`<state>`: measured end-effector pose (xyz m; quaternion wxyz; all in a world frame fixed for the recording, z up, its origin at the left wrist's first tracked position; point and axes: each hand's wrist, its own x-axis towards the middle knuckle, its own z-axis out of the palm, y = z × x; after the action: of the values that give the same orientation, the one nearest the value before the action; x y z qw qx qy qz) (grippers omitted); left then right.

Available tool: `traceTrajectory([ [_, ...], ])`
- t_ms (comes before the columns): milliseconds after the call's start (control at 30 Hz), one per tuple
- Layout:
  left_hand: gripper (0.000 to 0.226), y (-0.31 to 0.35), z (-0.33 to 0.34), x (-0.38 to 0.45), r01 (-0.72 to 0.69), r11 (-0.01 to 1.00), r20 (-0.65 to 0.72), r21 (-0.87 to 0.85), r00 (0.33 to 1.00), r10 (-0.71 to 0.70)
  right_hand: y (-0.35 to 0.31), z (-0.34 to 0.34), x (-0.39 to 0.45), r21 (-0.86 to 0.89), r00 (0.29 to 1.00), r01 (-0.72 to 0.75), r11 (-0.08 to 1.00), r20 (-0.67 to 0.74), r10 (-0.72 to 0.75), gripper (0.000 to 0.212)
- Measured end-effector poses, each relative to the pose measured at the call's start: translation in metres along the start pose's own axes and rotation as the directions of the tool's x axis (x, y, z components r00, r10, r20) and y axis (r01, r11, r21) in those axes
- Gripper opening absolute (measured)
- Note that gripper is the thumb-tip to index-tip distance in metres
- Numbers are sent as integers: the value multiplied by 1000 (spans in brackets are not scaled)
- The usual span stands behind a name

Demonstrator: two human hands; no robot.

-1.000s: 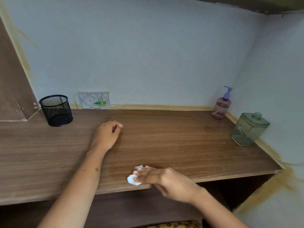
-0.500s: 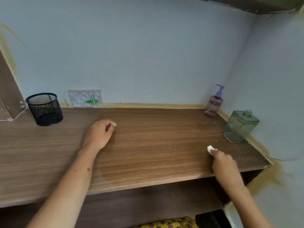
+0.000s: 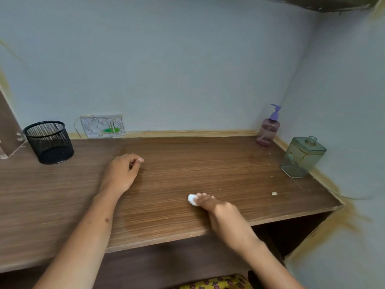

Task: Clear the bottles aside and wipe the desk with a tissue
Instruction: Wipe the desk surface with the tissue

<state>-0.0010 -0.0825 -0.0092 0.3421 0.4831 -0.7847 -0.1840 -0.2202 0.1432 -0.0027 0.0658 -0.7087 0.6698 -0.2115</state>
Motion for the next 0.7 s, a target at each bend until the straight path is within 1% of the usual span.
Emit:
traceTrajectory([
  [100,20,0,1,2,-9,1000,5,-4,1000,9,29,-28,-5,23,977,-159,987,-141,160,52],
  [167,20,2,2,3,-14,1000,8,5,1000,14,53,-53,-7,63,919,-309,949,-236,315,44],
  [233,20,2,2,4,-26,1000,2,8,1000,26,78,-75,-8,104,839,-440,892,-307,449,39],
  [300,20,1,3,4,-31,999,0,9,1000,31,105,-91,-7,87,778,-506,858,-382,498,36],
  [333,19,1,3,4,-33,999,0,8,999,33,117,-96,-6,59,762,-532,845,-402,508,35],
  [367,19,0,3,4,-36,999,0,6,999,36,129,-100,-5,21,756,-561,828,-395,522,35],
  [400,19,0,2,4,-38,999,3,7,999,38,138,-102,-4,-26,758,-590,807,-361,543,36],
  [433,19,0,2,4,-38,999,6,9,999,38,145,-102,-5,-86,773,-607,790,-297,561,37],
  [500,19,1,2,4,-41,999,6,8,999,41,150,-99,-7,-211,804,-594,776,-152,574,40],
  [533,19,0,2,4,-42,999,5,8,999,42,148,-94,-11,-250,812,-581,775,-116,572,42],
  [567,19,0,2,4,-43,999,4,10,999,42,145,-89,-15,-266,817,-574,775,-112,566,44],
  [633,19,1,2,5,-51,999,8,16,999,51,125,-77,-25,-246,829,-559,792,-136,543,49],
  [700,19,3,4,5,-58,998,14,24,998,57,97,-63,-36,-229,858,-513,827,-160,488,54],
])
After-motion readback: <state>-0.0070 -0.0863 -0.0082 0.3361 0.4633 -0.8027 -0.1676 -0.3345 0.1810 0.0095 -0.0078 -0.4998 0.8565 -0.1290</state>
